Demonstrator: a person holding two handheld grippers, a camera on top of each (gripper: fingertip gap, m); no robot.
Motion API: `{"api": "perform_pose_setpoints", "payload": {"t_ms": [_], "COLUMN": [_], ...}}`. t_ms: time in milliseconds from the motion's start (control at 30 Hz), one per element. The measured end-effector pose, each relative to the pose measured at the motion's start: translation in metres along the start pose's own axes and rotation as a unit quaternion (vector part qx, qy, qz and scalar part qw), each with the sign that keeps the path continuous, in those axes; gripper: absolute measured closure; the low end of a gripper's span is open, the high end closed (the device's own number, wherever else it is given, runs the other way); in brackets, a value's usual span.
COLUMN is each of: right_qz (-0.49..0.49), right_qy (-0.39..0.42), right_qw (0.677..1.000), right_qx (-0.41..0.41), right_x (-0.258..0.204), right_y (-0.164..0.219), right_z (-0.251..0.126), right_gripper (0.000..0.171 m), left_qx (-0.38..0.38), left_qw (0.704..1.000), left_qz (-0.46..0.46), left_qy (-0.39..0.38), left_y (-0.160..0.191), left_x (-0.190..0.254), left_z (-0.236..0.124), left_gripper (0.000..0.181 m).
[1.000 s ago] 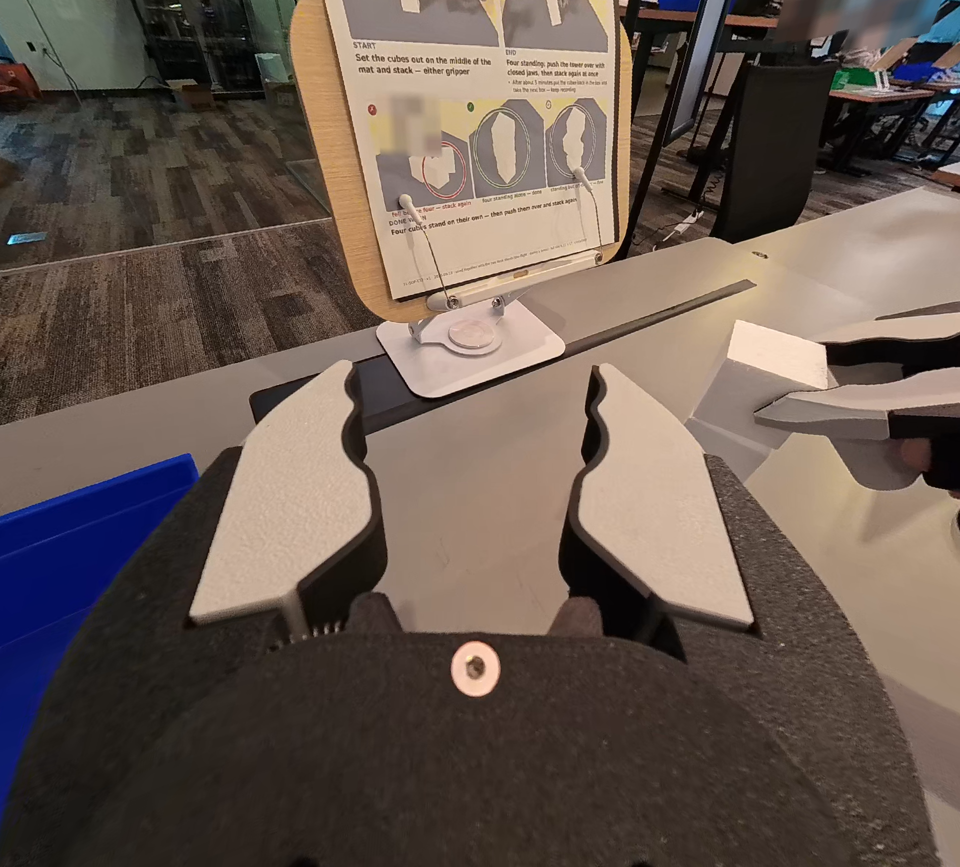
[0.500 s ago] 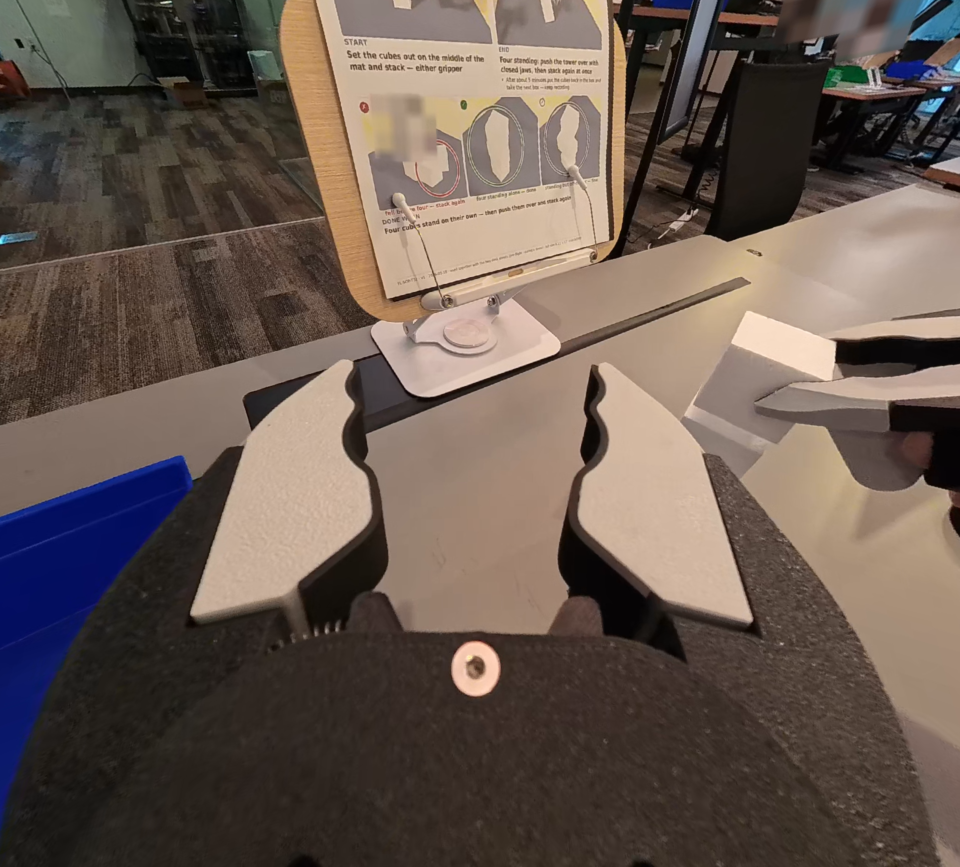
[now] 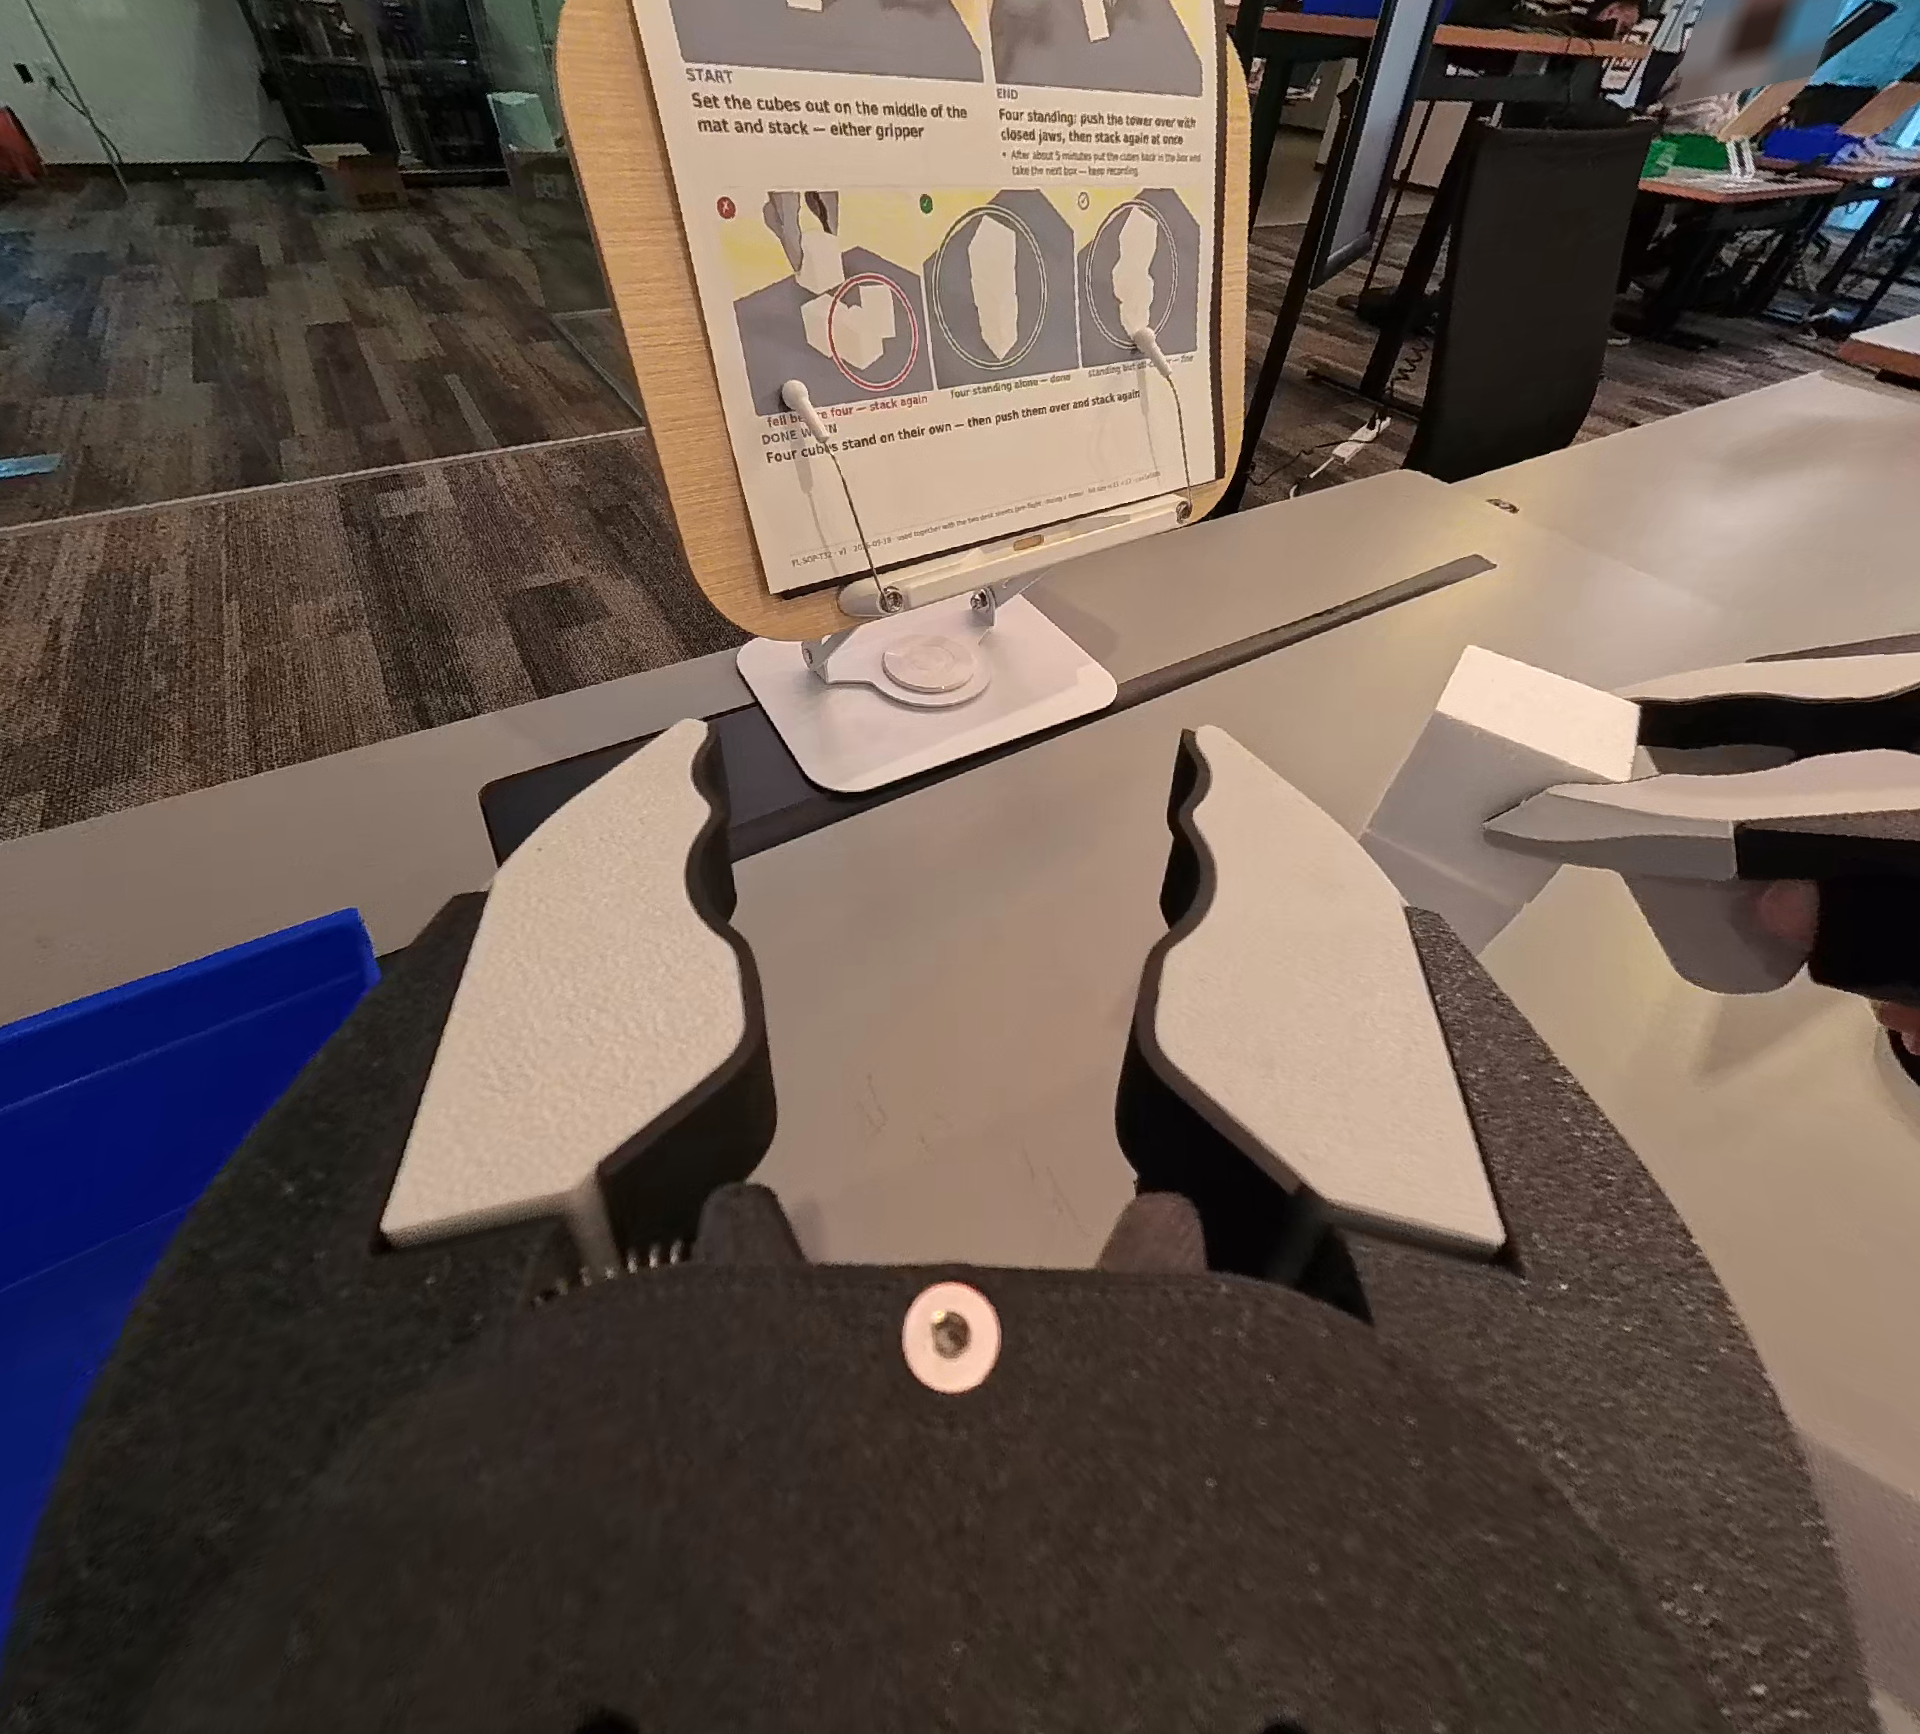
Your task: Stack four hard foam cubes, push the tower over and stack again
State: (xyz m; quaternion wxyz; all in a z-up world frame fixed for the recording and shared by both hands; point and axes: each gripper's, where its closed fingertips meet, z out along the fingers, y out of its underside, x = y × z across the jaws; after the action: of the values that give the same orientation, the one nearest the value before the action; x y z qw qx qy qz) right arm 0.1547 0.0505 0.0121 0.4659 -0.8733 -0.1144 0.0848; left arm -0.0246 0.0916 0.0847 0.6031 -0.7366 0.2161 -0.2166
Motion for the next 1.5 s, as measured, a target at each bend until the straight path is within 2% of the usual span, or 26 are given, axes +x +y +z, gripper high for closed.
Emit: {"api": "perform_pose_setpoints", "payload": {"t_ms": [200, 333, 467, 633, 733, 800, 933, 1000, 1033, 1100, 1167, 1200, 1233, 1333, 1500], "right_qz": [-0.009, -0.021, -0.052, -0.105, -0.113, -0.118, -0.132, -0.128, -0.125, -0.116, -0.119, -0.118, -0.115, -0.080, -0.022], "right_qy": [0.002, -0.020, -0.067, -0.116, -0.168, -0.199, -0.161, -0.134, -0.113, -0.057, 0.005, 0.039, 0.059, 0.051, 0.025], "right_qw": [1.000, 0.999, 0.990, 0.972, 0.961, 0.952, 0.957, 0.966, 0.971, 0.980, 0.989, 0.990, 0.991, 0.995, 0.999], "right_qx": [0.000, 0.029, 0.109, 0.177, 0.189, 0.198, 0.200, 0.180, 0.172, 0.149, 0.090, 0.067, 0.045, 0.006, 0.000], "right_x": [0.000, -0.007, -0.013, 0.017, 0.043, 0.060, 0.120, 0.151, 0.168, 0.206, 0.245, 0.265, 0.281, 0.305, 0.328], "right_y": [0.001, -0.007, -0.043, -0.087, -0.094, -0.092, -0.083, -0.071, -0.063, -0.049, -0.028, -0.019, -0.010, 0.010, 0.024], "right_z": [0.002, -0.007, -0.056, -0.116, -0.132, -0.136, -0.122, -0.109, -0.101, -0.085, -0.071, -0.065, -0.061, -0.052, -0.057], "right_gripper": [0.114, 0.096, 0.096, 0.092, 0.094, 0.103, 0.136, 0.142, 0.144, 0.157, 0.170, 0.170, 0.170, 0.170, 0.170], "left_qx": [-0.001, 0.004, 0.009, 0.000, -0.023, -0.029, -0.061, -0.085, -0.093, -0.098, -0.111, -0.120, -0.132, -0.196, -0.276], "left_qw": [1.000, 1.000, 1.000, 0.999, 0.993, 0.990, 0.993, 0.994, 0.994, 0.995, 0.994, 0.993, 0.991, 0.980, 0.960], "left_qz": [0.005, 0.003, 0.011, 0.004, -0.013, -0.025, -0.025, -0.011, -0.003, 0.003, 0.000, -0.004, -0.011, -0.036, -0.030], "left_qy": [-0.001, 0.004, 0.004, 0.044, 0.119, 0.133, 0.100, 0.067, 0.048, 0.023, 0.018, 0.016, 0.011, -0.001, -0.050], "left_y": [-0.001, -0.003, -0.008, -0.008, -0.002, 0.001, 0.020, 0.034, 0.041, 0.052, 0.065, 0.072, 0.082, 0.123, 0.182], "left_x": [0.002, 0.005, 0.007, 0.027, 0.059, 0.068, 0.062, 0.054, 0.049, 0.045, 0.048, 0.051, 0.052, 0.059, 0.055], "left_z": [0.000, -0.001, -0.007, -0.005, -0.001, 0.004, 0.022, 0.033, 0.038, 0.048, 0.057, 0.061, 0.065, 0.076, 0.081], "left_gripper": [0.099, 0.098, 0.098, 0.101, 0.111, 0.120, 0.129, 0.137, 0.145, 0.155, 0.165, 0.177, 0.181, 0.181, 0.181]}}
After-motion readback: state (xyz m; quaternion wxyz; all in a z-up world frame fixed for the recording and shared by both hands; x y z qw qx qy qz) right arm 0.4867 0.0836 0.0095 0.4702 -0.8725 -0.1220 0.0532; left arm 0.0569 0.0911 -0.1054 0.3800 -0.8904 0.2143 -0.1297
